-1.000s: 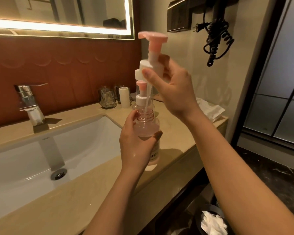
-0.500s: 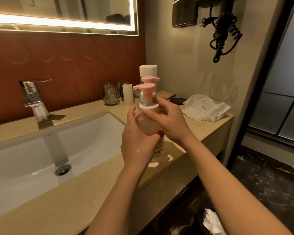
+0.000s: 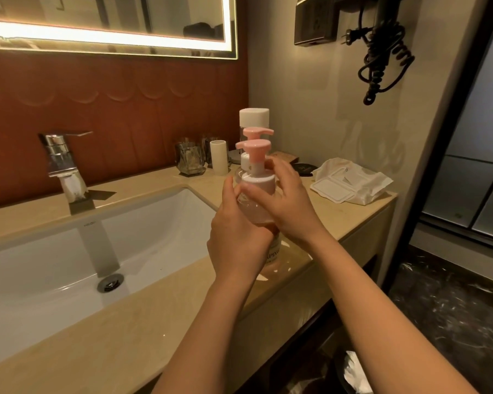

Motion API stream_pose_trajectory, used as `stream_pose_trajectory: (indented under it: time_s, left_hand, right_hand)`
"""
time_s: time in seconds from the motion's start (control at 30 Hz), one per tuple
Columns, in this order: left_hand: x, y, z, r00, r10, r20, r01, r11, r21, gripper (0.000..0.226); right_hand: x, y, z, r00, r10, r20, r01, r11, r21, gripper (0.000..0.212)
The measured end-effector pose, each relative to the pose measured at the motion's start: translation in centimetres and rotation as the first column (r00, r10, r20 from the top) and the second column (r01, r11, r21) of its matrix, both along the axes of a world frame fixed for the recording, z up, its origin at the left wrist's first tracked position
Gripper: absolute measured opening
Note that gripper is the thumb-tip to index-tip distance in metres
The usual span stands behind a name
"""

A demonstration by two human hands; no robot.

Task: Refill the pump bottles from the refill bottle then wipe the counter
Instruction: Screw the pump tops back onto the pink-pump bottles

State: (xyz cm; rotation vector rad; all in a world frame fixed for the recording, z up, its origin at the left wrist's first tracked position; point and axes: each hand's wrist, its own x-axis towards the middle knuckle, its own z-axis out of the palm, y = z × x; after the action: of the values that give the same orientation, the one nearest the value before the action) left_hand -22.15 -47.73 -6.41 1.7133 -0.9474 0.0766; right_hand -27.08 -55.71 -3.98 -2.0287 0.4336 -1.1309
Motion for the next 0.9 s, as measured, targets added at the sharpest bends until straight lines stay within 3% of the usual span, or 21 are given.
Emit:
stream_pose_trajectory:
  time_s: [0.07,0.13,0.27,0.4,0.5,0.6,0.73,0.83,0.9]
  left_hand:
    - [0.0,0.1,-0.1,1.0,0.006,0.013,-0.006,1.0,-0.001,0.094]
    - [0.0,0.1,-0.1,1.0,0.01,0.02,-0.01,1.0,0.003,0.097]
    - [-0.1,0.2,-0.1,1.0,0.005,0.016,-0.006,1.0,0.008,0.094]
    - [0.1,0.3,-0.2,1.0,0.002,0.022,-0.002,1.0,0.006,0.089]
    - [0.1,0.4,-0.1,0.999,0.011,0.036,-0.012,1.0,0.016,0.093]
    - [0.2,0.4,-0.2,0.999,0.015,0.048,-0.016,1.0,0.025,0.096]
    - [0.1,0.4,-0.1,0.999,0.022,0.045,-0.023,0.999,0.04,0.094]
    - [0.1,0.4,-0.1,0.999,0.033,0.033,-0.034,0.999,0.028,0.088]
    - [0.1,0.4,0.0,0.999,0.035,0.025,-0.035,0.999,0.019,0.083]
  right_hand:
    - [-0.6,0.2,0.1,0.981,0.184,0.06,-0.191,0.97,0.15,0.042]
    - [-1.1,0.1,0.0,0.965,0.222,0.138,-0.248,0.945,0.213,0.033]
    - [-0.4,0.0,-0.4,0.988,-0.008,0.153,-0.012,0.992,0.129,0.039]
    - [0.4,0.0,-0.3,0.986,-0.162,0.038,0.16,0.986,0.055,0.049]
    - [0.3,-0.2,0.1,0.997,0.035,0.068,-0.043,0.991,0.128,0.053]
    - [-0.7,0.2,0.5,0.975,0.163,0.15,-0.19,0.964,0.188,0.04]
    - [-0.5,0.1,0.4,0.989,-0.006,0.148,-0.009,0.995,0.102,0.049]
    - [0.5,0.3,0.3,0.975,-0.203,0.085,0.206,0.978,-0.032,0.044]
    - [1.0,0.4,0.2,0.966,-0.254,0.046,0.256,0.964,-0.076,0.039]
